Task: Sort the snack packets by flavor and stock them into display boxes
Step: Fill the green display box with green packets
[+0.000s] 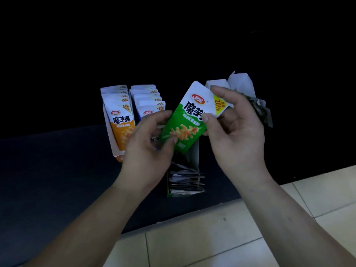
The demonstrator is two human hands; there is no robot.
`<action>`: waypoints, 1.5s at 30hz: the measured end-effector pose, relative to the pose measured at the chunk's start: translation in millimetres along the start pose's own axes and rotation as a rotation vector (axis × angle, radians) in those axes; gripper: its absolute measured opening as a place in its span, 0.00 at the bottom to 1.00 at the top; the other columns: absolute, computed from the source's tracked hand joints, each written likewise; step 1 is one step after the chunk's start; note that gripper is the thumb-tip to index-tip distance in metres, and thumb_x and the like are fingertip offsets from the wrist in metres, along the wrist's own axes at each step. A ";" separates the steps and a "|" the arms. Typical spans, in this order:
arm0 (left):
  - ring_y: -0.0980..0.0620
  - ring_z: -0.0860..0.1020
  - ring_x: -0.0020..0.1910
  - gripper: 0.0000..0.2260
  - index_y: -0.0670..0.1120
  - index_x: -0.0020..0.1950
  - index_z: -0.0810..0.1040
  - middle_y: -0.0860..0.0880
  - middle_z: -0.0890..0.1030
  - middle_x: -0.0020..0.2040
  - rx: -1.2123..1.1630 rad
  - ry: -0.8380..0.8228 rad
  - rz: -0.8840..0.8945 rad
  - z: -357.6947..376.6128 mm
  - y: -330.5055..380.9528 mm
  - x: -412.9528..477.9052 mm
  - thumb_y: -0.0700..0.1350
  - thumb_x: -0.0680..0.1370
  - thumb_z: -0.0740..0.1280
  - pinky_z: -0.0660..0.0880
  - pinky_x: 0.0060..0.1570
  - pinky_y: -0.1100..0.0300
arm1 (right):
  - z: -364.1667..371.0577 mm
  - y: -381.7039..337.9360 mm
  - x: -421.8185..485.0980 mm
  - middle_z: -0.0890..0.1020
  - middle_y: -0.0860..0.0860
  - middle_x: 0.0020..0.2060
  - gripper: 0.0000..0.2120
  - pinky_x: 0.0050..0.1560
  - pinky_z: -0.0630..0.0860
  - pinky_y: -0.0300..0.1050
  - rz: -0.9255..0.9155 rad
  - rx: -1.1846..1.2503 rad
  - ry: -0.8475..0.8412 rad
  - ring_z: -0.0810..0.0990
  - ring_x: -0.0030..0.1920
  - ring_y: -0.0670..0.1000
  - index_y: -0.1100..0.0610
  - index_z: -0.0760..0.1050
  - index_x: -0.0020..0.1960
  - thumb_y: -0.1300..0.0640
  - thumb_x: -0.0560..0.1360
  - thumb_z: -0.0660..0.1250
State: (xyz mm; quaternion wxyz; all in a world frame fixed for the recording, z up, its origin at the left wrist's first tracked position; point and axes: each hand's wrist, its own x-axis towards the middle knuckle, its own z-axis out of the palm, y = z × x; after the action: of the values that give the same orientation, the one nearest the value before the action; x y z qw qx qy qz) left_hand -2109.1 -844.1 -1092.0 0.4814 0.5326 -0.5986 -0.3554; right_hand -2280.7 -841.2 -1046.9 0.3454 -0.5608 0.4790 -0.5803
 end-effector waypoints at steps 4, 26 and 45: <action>0.56 0.80 0.61 0.32 0.62 0.72 0.69 0.60 0.77 0.65 -0.017 -0.074 -0.138 1.7 -18.3 -20.6 0.36 0.76 0.74 0.83 0.54 0.50 | -4.2 19.2 -6.2 0.84 0.57 0.48 0.20 0.43 0.79 0.65 -0.009 -0.120 -0.042 0.83 0.47 0.63 0.43 0.74 0.65 0.66 0.81 0.67; 0.52 0.83 0.45 0.20 0.53 0.63 0.79 0.50 0.82 0.52 -0.177 -0.004 -0.359 4.2 -25.9 -41.5 0.35 0.75 0.75 0.81 0.47 0.62 | -1.2 21.2 -11.1 0.75 0.42 0.37 0.13 0.36 0.74 0.47 -0.201 -0.506 -0.142 0.77 0.36 0.45 0.49 0.75 0.62 0.64 0.81 0.66; 0.52 0.82 0.51 0.18 0.58 0.63 0.81 0.50 0.82 0.52 -0.117 -0.041 -0.241 1.1 -25.4 -43.0 0.39 0.79 0.72 0.80 0.51 0.62 | -15.5 45.5 -22.1 0.82 0.44 0.47 0.16 0.45 0.80 0.52 -0.029 -0.436 -0.178 0.81 0.45 0.49 0.48 0.81 0.61 0.60 0.75 0.72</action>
State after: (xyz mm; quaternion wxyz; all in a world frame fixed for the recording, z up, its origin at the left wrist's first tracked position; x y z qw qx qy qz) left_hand -2103.9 -806.7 -1124.7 0.4531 0.5644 -0.5184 -0.4554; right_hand -2299.2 -831.7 -1095.6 0.2486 -0.6778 0.5527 -0.4162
